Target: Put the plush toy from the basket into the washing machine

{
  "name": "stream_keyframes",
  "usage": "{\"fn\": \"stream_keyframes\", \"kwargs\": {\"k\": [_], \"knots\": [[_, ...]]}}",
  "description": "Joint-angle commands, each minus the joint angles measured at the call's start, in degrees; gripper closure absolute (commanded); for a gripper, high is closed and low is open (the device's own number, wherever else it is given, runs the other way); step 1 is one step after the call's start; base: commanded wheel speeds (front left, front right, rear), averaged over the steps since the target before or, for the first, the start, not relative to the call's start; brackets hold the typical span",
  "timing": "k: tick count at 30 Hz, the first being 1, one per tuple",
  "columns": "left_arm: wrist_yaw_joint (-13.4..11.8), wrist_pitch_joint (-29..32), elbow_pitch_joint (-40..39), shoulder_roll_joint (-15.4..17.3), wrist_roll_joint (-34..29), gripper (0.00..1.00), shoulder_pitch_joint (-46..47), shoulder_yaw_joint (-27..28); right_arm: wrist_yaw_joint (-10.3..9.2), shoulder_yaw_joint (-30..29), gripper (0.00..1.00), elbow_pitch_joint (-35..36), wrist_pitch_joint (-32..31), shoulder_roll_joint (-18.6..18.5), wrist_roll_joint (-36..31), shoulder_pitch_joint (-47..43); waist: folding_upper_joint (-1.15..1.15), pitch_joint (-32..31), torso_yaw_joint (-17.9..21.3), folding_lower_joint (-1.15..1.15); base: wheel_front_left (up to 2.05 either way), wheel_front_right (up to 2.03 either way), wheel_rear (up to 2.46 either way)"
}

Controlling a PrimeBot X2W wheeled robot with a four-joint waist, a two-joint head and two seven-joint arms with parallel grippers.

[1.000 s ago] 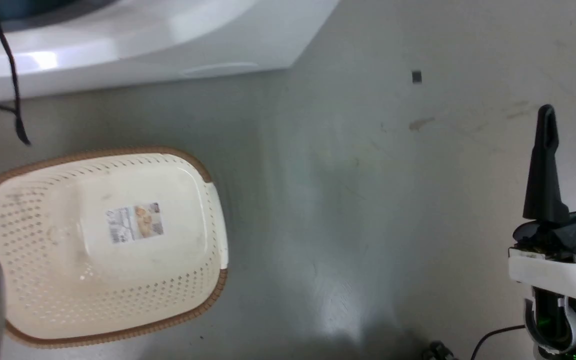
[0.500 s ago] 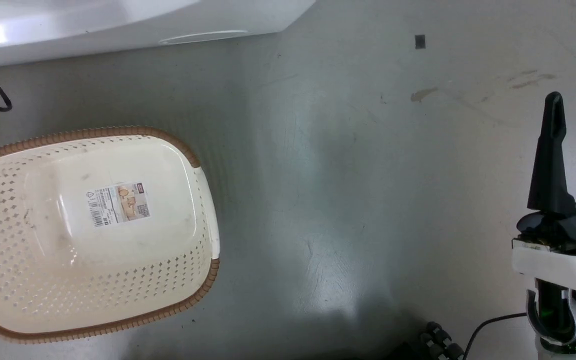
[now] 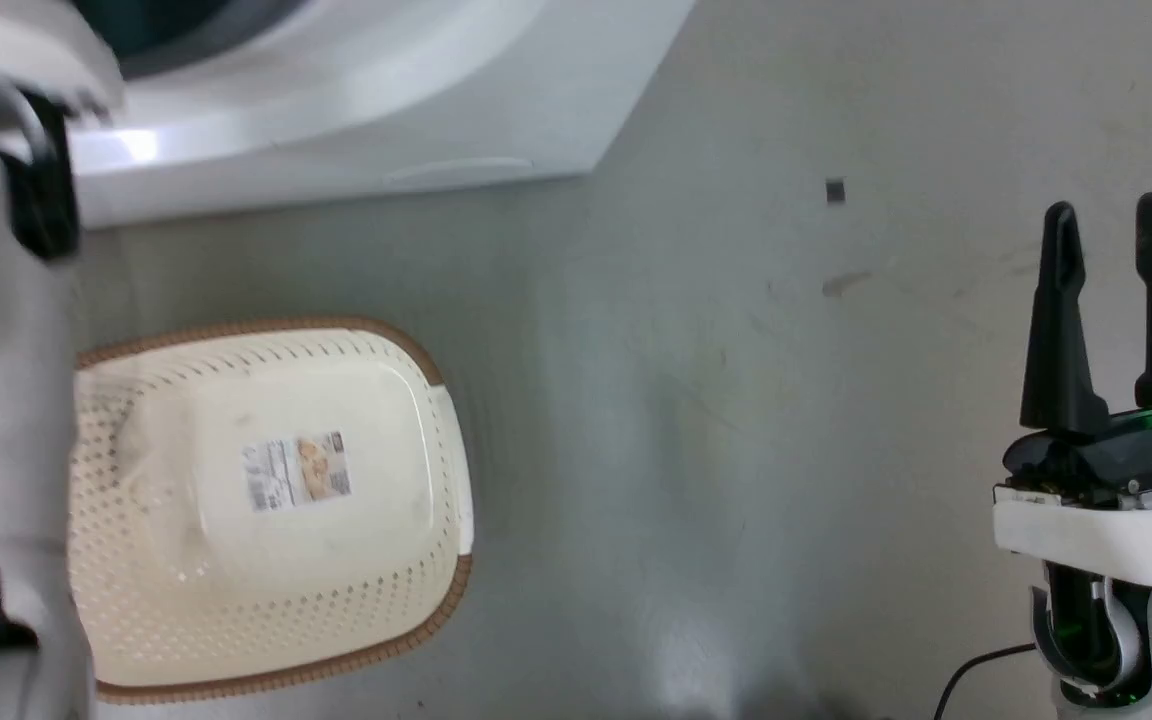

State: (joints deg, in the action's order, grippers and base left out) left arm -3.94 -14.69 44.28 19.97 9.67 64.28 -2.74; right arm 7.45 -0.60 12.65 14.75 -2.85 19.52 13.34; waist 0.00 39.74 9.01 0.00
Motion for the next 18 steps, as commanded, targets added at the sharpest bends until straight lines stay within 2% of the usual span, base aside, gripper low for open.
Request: {"fn": "stream_keyframes", "kwargs": {"k": [1,5,11,18], "knots": [[0.0,-0.3,-2.1,-0.5,-1.4,0.00,-5.1,-0.4,0.03,0.1,0.00,-0.5,0.2,0.0,-0.4,-0.8,0.00,-5.2,-1.2,0.00,0.00,0.00,0.00],[0.1,-0.3,-5.4,-2.1,-1.9,0.00,-11.4,-0.5,0.03,-0.2,0.00,-1.2,0.2,0.0,-1.0,-1.9,0.00,-8.6,-2.5,0.00,0.00,0.00,0.00],[-0.6,-0.3,-14.7,-6.0,-2.9,0.00,-23.0,0.1,0.03,-0.6,0.00,-2.6,0.3,0.0,-2.7,-4.7,0.00,-14.6,-5.2,0.00,0.00,0.00,0.00],[-1.1,-0.3,-25.7,-9.0,-5.1,0.00,-35.7,0.3,0.03,-1.2,0.00,-4.9,0.3,0.0,-4.5,-7.9,0.00,-21.9,-7.6,0.00,0.00,0.00,0.00]]}}
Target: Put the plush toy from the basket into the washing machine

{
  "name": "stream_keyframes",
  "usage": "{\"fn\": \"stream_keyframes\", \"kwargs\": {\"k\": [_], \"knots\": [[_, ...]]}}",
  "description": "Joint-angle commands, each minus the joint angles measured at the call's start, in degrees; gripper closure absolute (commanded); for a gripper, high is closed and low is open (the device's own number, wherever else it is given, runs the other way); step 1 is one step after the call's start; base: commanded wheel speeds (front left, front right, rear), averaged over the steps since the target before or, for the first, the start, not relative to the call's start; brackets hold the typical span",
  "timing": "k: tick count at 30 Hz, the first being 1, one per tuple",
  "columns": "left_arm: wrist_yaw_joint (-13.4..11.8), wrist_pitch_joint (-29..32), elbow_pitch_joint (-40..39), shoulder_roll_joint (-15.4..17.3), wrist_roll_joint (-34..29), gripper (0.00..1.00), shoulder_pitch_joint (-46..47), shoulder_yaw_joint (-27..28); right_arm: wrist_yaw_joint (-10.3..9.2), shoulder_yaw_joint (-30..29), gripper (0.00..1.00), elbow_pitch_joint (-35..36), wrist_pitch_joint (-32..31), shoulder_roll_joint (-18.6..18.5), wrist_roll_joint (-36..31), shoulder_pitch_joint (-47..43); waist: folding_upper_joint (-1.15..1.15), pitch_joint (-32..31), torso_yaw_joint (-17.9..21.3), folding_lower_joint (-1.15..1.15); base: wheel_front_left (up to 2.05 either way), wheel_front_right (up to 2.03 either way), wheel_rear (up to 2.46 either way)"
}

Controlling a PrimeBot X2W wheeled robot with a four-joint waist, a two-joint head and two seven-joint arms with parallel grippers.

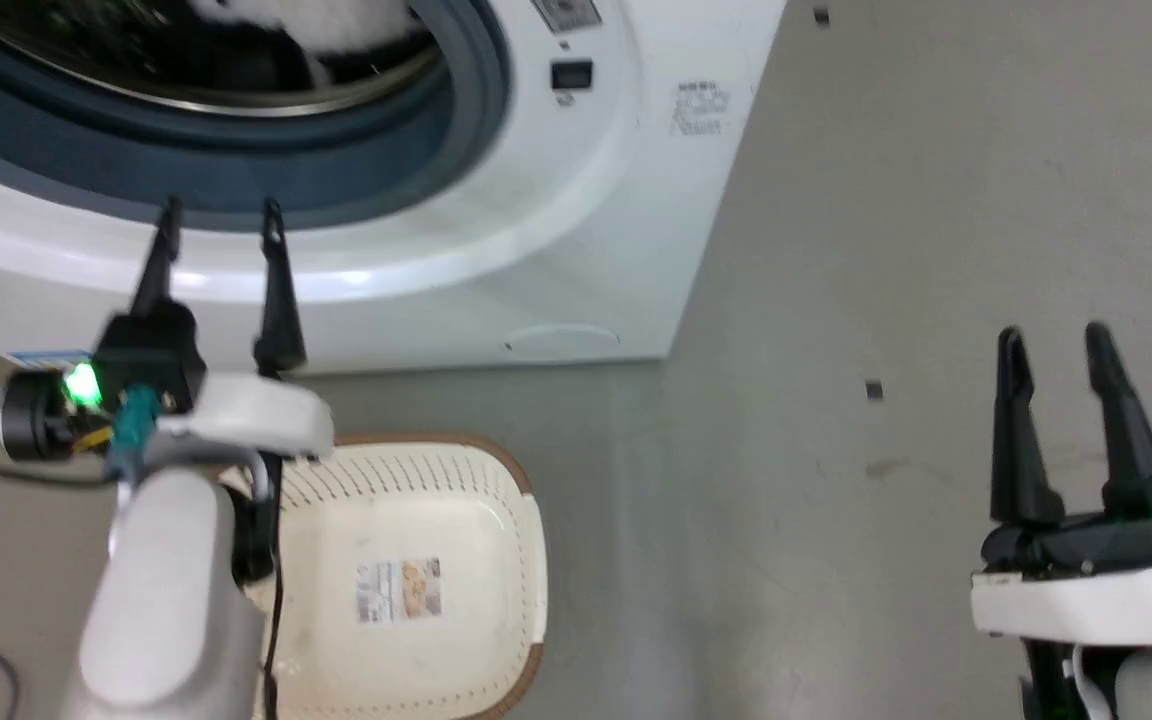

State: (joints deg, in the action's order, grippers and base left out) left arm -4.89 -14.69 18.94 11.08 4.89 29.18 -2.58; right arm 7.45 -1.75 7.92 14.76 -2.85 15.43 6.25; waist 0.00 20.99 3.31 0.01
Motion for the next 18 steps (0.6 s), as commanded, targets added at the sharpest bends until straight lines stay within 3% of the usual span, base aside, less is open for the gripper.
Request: {"fn": "stream_keyframes", "kwargs": {"k": [1,10,18], "knots": [[0.0,-0.3,-1.9,-0.5,-0.5,0.00,-2.2,0.1,0.03,0.0,0.00,-0.5,0.2,0.0,-0.6,-1.3,0.00,-4.2,-2.2,-0.01,0.00,0.00,0.00],[0.4,-0.3,-9.5,-3.0,-1.6,0.00,-16.4,0.3,0.03,0.4,0.00,-2.7,0.2,0.0,-1.1,-6.8,0.00,-12.7,-3.8,-0.01,0.00,0.00,0.00],[0.9,-0.3,-10.4,-4.4,-1.7,0.00,-25.3,0.8,0.03,-0.3,0.00,-4.1,0.2,0.0,-1.2,-12.3,0.00,-18.5,-5.5,-0.01,0.00,0.00,0.00]]}}
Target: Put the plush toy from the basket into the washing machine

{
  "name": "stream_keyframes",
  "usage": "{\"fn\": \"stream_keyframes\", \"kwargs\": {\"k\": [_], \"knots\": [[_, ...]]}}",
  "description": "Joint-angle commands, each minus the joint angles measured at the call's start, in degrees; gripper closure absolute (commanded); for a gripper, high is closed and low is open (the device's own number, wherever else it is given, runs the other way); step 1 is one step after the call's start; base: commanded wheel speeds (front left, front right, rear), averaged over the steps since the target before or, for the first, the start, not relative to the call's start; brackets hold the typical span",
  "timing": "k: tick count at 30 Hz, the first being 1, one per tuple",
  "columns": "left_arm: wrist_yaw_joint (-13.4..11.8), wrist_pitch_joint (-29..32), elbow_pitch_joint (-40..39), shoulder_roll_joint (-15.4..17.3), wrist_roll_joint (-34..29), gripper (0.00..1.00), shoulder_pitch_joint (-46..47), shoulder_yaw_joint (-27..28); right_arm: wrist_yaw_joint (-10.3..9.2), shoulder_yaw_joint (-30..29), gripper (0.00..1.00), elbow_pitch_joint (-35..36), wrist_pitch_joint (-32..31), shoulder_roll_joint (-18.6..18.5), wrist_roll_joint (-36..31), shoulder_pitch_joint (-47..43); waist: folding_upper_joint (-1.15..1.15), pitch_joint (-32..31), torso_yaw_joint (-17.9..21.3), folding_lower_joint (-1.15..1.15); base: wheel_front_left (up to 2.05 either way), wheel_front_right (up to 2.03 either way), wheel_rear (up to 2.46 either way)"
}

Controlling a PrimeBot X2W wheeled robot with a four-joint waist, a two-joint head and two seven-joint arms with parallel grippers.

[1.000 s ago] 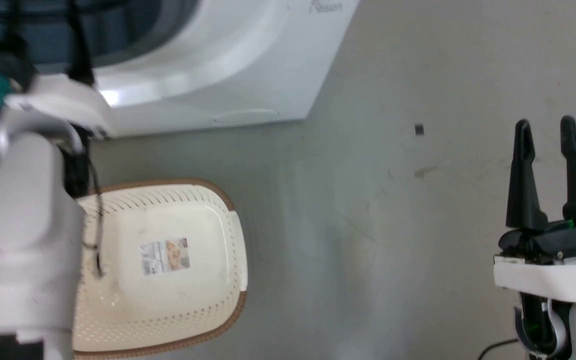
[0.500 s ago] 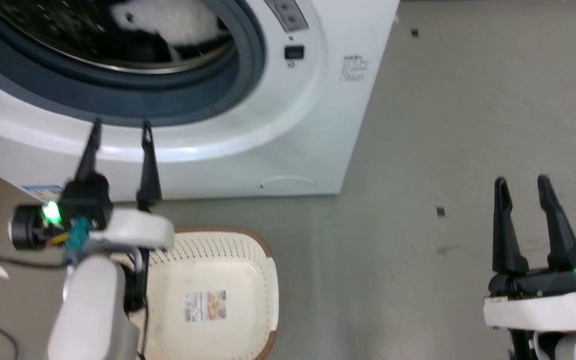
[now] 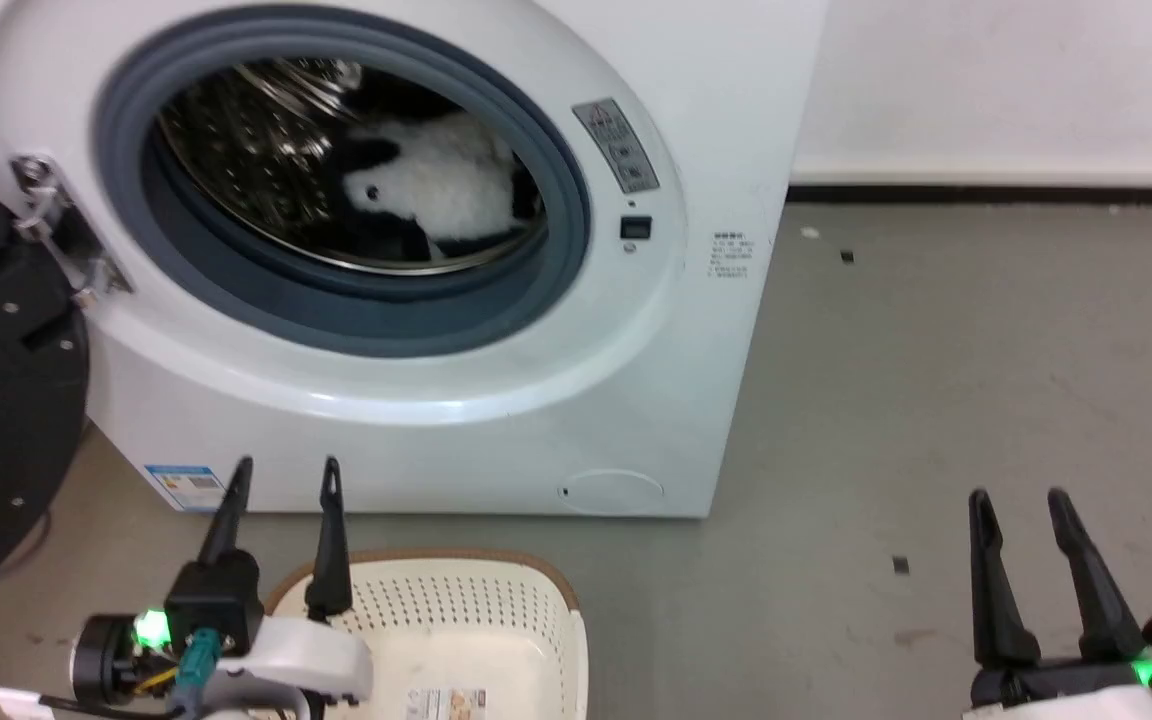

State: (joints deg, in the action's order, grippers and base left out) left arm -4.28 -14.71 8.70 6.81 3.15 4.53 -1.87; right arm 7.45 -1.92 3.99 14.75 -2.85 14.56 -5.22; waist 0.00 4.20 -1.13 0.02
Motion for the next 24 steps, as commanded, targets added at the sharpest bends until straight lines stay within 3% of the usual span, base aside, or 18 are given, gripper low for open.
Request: {"fn": "stream_keyframes", "kwargs": {"k": [1,14,15,24], "knots": [[0.5,-0.3,-0.3,-0.3,0.0,0.00,-1.3,0.1,0.03,-0.4,0.00,-0.4,0.3,0.0,-0.3,-1.6,0.00,-2.4,-1.3,-0.02,0.00,0.00,0.00],[2.4,-0.3,1.0,-1.2,-0.9,0.00,-5.3,-0.7,0.03,-0.1,0.00,-1.3,0.3,0.0,-0.3,-4.0,0.00,-4.7,-1.5,-0.02,0.00,0.00,0.00],[2.3,0.1,0.9,-1.0,-0.6,1.00,-4.6,-0.8,-0.01,-0.1,1.00,-1.2,0.0,0.0,0.0,-3.1,0.00,-4.7,-1.5,-0.02,0.00,0.00,0.00],[2.4,0.8,0.4,-1.1,-0.7,1.00,-4.6,-0.7,-0.01,0.0,1.00,-1.3,-0.7,0.0,-0.7,-2.7,0.00,-4.7,-1.4,-0.02,0.00,0.00,0.00]]}}
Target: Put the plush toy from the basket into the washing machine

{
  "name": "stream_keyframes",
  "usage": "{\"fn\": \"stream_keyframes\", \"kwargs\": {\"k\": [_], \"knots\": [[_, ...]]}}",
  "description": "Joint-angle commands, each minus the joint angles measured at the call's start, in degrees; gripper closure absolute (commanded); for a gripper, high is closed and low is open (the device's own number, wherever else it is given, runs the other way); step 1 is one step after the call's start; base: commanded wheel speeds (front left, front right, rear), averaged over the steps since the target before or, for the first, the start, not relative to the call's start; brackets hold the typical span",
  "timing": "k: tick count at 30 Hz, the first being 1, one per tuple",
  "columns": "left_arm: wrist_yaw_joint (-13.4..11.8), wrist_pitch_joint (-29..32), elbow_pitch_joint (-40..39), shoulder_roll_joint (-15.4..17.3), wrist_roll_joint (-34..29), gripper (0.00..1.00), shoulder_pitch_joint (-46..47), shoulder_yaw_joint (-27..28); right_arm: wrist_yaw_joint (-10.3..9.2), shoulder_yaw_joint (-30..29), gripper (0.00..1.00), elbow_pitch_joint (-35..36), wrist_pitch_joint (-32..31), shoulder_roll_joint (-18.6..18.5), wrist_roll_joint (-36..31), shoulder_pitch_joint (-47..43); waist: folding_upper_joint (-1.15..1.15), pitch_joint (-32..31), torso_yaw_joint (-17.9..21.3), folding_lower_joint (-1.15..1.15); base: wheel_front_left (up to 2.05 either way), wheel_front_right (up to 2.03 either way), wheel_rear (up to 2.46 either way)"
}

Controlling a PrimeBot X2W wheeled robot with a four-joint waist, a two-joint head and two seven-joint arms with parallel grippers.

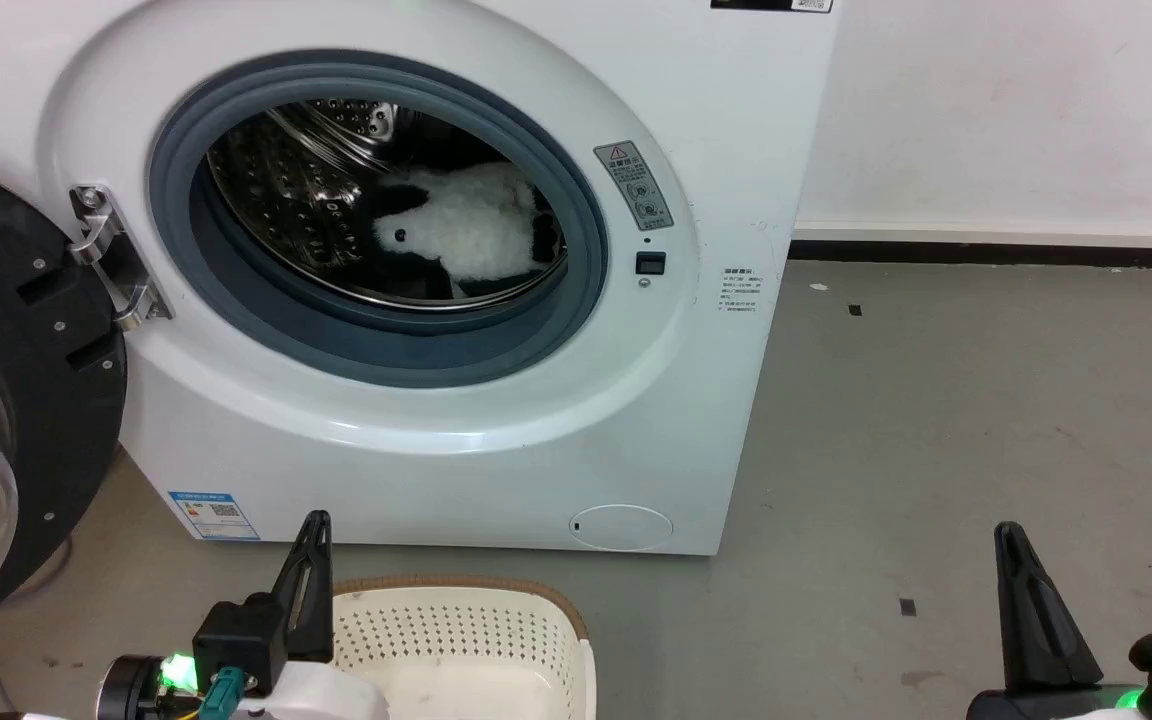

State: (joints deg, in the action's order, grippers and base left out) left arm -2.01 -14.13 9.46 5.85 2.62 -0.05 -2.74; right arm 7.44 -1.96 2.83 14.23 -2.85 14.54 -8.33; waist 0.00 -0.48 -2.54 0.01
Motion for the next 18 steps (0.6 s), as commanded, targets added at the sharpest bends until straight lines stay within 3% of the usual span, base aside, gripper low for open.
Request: {"fn": "stream_keyframes", "kwargs": {"k": [1,18], "knots": [[0.1,0.3,-0.4,-0.2,-0.2,1.00,0.0,0.2,0.00,0.1,1.00,-0.2,-0.3,0.0,-0.8,0.5,0.00,0.0,0.0,-0.01,0.00,0.00,0.00],[0.4,2.3,-1.7,-0.6,-0.5,1.00,0.0,0.5,0.01,0.3,1.00,-0.5,-2.3,0.0,-2.8,1.6,0.00,0.1,0.4,-0.01,0.00,0.00,0.00]]}}
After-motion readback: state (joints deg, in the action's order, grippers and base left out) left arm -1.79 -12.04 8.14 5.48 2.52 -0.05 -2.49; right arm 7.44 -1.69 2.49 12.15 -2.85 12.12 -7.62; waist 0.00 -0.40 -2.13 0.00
